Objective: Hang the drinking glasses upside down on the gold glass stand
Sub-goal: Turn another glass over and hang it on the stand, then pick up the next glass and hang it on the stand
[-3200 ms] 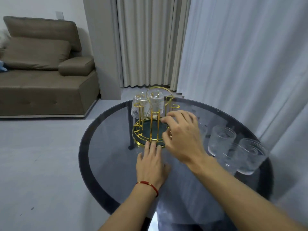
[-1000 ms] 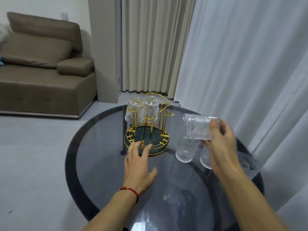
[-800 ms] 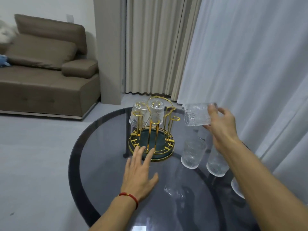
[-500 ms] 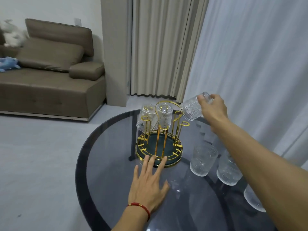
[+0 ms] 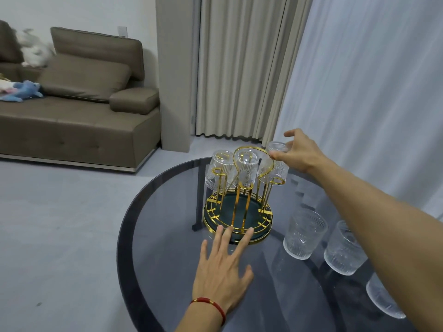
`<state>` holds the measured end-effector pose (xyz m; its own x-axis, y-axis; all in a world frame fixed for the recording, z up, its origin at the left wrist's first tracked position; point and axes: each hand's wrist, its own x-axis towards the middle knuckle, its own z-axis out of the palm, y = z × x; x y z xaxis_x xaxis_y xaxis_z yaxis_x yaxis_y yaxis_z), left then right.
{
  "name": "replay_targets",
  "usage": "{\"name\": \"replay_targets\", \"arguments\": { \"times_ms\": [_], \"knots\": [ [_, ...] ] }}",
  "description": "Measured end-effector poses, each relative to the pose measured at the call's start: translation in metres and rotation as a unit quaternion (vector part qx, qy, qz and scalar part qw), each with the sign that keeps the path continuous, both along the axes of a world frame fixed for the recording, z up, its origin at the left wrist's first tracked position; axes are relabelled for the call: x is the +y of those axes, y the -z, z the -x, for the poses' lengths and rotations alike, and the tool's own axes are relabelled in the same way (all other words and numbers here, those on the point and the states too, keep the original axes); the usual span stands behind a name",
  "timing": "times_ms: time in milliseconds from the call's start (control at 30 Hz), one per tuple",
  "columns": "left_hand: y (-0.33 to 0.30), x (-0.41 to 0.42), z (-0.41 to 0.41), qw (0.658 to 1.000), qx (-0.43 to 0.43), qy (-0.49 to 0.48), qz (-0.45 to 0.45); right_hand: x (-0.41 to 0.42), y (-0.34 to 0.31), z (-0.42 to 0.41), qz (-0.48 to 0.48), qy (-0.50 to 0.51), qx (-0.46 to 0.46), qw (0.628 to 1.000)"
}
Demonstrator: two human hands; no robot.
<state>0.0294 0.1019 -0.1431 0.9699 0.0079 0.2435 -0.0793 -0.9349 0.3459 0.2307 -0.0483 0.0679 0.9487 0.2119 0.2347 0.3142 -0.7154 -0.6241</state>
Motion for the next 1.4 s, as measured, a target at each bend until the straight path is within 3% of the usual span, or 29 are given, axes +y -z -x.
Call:
{"name": "replay_targets", "arguments": {
  "times_ms": [233,567,633,767,833,933,1033,1100,1200,1300,1400],
  "knots": [
    [0.001,-0.001,-0.001,1.000,-0.006,0.000,0.011,-0.010,0.016,-0.010,-0.045,-0.073,0.078,0.993],
    [0.003,0.000,-0.002,1.000,-0.014,-0.004,0.002,-0.010,0.031,-0.013,0.016,-0.127,0.081,0.989],
    [0.003,0.000,-0.003,1.000,-0.013,-0.007,-0.002,-0.018,0.031,-0.004,0.026,-0.105,0.060,0.992],
    [0.004,-0.002,-0.003,0.999,-0.007,-0.019,-0.026,-0.049,0.045,0.036,0.052,-0.044,-0.064,0.996],
    [0.002,-0.003,-0.002,0.999,-0.004,-0.027,-0.046,-0.062,0.057,0.062,0.166,-0.030,-0.104,0.980],
    [-0.005,-0.009,0.002,0.998,0.009,-0.035,-0.051,-0.073,0.078,0.090,0.439,-0.015,-0.053,0.897],
    [-0.018,-0.018,0.009,0.999,-0.015,-0.034,-0.016,-0.077,0.094,0.100,0.526,-0.004,-0.027,0.850],
    [-0.026,-0.026,0.015,0.998,-0.046,-0.028,0.011,-0.076,0.099,0.102,0.511,0.009,-0.024,0.859],
    [-0.037,-0.040,0.023,0.994,-0.092,-0.002,0.065,-0.075,0.098,0.106,0.417,0.020,-0.013,0.908],
    [-0.044,-0.051,0.031,0.973,-0.136,0.036,0.183,-0.071,0.097,0.124,0.259,-0.001,-0.025,0.965],
    [-0.056,-0.058,0.035,0.929,-0.119,0.013,0.349,-0.067,0.102,0.154,0.105,-0.024,-0.060,0.992]
  ]
}}
